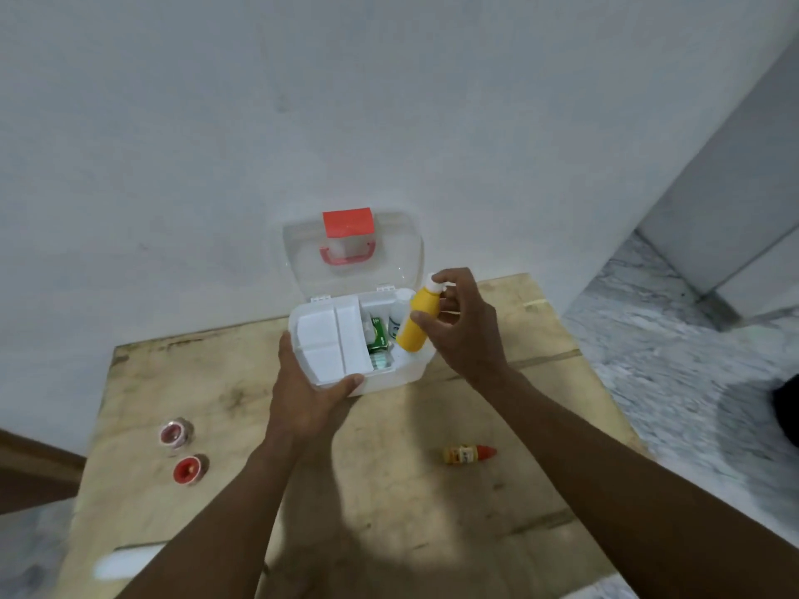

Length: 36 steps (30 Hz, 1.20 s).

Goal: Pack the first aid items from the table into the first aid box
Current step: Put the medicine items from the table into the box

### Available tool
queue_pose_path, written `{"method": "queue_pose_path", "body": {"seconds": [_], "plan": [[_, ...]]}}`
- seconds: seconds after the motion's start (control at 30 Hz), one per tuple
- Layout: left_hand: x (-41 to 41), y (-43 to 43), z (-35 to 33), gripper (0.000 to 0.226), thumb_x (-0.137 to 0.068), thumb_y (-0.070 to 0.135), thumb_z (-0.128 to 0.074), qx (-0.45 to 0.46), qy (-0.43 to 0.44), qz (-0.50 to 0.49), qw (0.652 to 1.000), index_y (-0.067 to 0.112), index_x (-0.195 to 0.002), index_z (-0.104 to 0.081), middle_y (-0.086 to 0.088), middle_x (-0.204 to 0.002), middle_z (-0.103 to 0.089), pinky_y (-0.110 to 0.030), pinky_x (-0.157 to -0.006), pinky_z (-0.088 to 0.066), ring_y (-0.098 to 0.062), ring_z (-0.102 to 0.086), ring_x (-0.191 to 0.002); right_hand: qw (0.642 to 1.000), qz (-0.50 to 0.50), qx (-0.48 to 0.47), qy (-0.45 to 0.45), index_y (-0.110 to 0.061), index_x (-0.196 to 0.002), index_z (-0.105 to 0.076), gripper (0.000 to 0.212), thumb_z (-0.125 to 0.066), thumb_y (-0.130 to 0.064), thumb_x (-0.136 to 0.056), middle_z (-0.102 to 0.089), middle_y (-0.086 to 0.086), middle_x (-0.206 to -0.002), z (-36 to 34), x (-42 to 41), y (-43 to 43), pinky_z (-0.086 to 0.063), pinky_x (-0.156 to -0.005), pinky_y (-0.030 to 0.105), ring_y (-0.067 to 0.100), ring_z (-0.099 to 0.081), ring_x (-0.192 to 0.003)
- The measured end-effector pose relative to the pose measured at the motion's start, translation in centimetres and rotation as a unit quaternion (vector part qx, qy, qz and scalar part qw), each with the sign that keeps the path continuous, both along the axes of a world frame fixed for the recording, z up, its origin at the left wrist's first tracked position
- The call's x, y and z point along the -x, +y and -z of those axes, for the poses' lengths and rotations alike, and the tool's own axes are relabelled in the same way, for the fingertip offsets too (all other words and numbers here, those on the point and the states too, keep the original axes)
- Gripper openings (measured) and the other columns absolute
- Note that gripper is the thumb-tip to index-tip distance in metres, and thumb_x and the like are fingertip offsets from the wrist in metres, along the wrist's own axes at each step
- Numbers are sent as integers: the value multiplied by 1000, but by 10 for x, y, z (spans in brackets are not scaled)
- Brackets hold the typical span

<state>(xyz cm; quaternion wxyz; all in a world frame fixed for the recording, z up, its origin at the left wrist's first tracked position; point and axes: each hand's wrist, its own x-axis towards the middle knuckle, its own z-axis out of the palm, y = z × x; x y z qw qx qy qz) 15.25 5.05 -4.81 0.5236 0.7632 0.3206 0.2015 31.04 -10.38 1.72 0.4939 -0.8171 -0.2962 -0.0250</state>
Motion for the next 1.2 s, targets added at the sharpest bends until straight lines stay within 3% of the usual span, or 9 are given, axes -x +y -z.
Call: {"method": "queue_pose_path", "body": {"seconds": [0.1, 0.2, 0.33, 0.6, 0.73, 0.83, 0.97, 1.1, 1.2], "plan": [[1, 1, 0, 103, -63, 32, -90, 7, 6, 0, 1000, 31, -142, -24, 11, -125, -52, -21, -74, -42, -13, -53, -106, 998, -13, 55, -38, -19, -111, -49, 47, -79, -15, -74, -64, -1, -87, 19, 5, 5, -57, -72, 39, 22, -65, -77], [-1, -2, -1, 98, -66, 29, -89, -5, 5, 3, 1000, 30, -140, -25, 12, -123, -51, -8, -67, -38, -9, -51, -104, 993, -27, 103, -52, -31, -105, -39, 50, -78, -19, -77, -68, 1, -94, 32, -1, 7, -55, -72, 39, 27, -66, -81], [-3, -1, -3, 93, -66, 28, -89, -7, 3, -5, 1000, 41, -131, -24, 28, -113, -48, -2, -62, -42, 4, -52, -95, 980, -17, 157, -125, -31, -102, -38, 52, -79, -21, -72, -70, 2, -89, 44, -14, 12, -49, -72, 40, 31, -66, -83], [-8, 2, 1, 101, -64, 34, -89, -3, 15, -25, 1000, 42, -139, -22, 28, -118, -49, -9, -70, -44, 1, -54, -103, 955, -16, 232, -184, -23, -97, -38, 64, -84, -6, -56, -66, 8, -81, 60, -29, 31, -41, -56, 33, 35, -57, -75], [-10, 1, 1, 97, -66, 32, -89, -3, 16, -21, 1000, 41, -137, -24, 30, -117, -48, -7, -65, -47, 6, -53, -104, 957, -28, 241, -160, -24, -99, -39, 61, -81, -5, -61, -61, 12, -94, 62, -32, 32, -48, -60, 40, 36, -56, -82], [-10, 0, 1, 96, -66, 31, -89, -3, 15, -23, 1000, 43, -135, -23, 34, -116, -46, -6, -64, -46, 11, -51, -102, 964, -45, 236, -115, -24, -107, -45, 52, -76, -7, -69, -58, 9, -101, 62, -31, 26, -50, -73, 42, 36, -54, -90], [-11, 4, 0, 95, -66, 29, -89, -5, 10, -20, 1000, 38, -135, -25, 28, -114, -48, -8, -66, -41, 3, -51, -98, 970, -60, 222, -74, -9, -123, -52, 48, -71, -10, -79, -56, 16, -109, 52, -25, 18, -44, -86, 41, 36, -52, -98], [-10, 7, 0, 100, -66, 28, -89, -19, -2, -11, 1000, 26, -142, -24, 13, -122, -46, -6, -69, -36, -9, -47, -107, 975, -29, 217, -43, -8, -128, -47, 51, -71, -17, -84, -56, 17, -114, 44, -6, 1, -47, -87, 41, 32, -54, -102], [-10, 8, 1, 100, -67, 25, -89, -22, -6, -11, 1000, 23, -143, -24, 15, -122, -43, -6, -70, -34, -7, -44, -107, 970, -33, 241, -30, -12, -117, -52, 37, -68, -18, -84, -60, 11, -109, 42, 16, -22, -53, -82, 42, 27, -58, -96]]}}
